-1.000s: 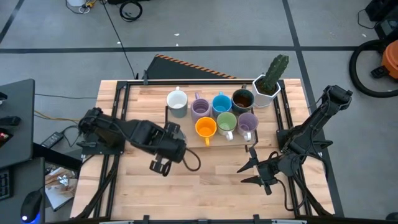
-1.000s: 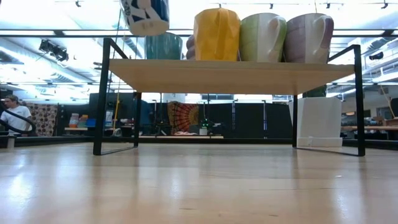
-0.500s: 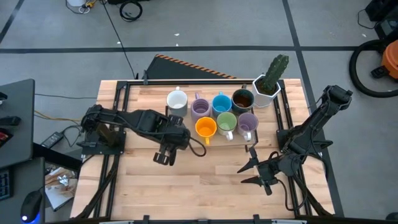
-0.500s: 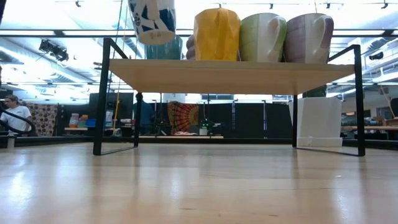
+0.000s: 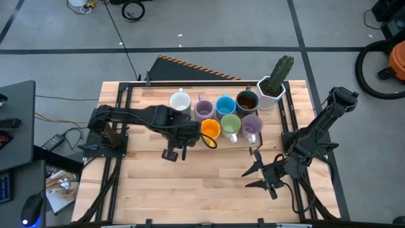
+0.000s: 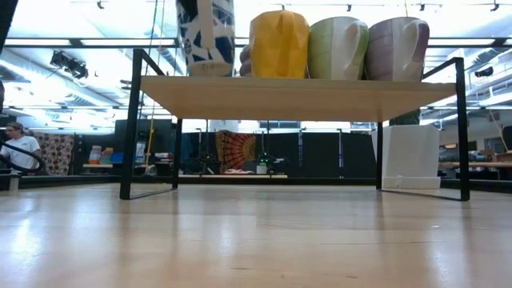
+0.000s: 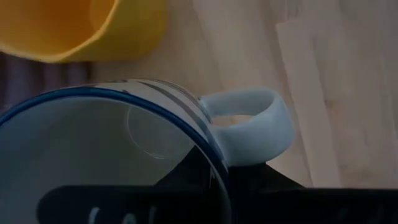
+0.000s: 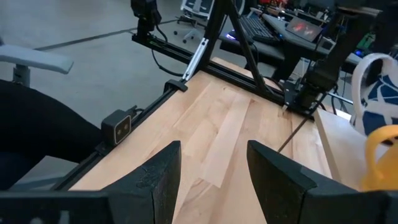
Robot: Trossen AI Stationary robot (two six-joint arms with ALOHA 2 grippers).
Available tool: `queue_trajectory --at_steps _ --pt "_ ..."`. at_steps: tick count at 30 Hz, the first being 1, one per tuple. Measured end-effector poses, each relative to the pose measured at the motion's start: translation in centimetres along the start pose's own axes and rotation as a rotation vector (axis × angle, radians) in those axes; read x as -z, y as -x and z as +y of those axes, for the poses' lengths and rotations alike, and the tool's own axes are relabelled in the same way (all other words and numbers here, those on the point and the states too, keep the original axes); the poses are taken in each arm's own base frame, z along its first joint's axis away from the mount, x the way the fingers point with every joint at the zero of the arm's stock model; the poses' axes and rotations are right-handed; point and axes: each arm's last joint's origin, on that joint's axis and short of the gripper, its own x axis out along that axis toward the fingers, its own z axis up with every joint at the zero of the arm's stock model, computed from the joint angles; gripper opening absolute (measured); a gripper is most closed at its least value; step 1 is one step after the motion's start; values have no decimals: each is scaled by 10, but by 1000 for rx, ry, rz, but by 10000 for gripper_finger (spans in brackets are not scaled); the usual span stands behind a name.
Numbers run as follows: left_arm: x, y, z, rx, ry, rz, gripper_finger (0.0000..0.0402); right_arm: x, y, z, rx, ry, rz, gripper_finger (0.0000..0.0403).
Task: Place coffee mugs
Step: Put the white mug on the shelf
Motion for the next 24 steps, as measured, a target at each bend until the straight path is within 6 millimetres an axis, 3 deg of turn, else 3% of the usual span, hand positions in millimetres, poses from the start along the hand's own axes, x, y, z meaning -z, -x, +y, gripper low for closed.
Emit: queue_trajectory --at_steps 7,24 --pt "-5 -17 7 26 -4 50 37 0 0 0 -9 1 -4 189" --pt "-4 -23 19 34 70 71 50 0 0 0 -15 1 -4 189"
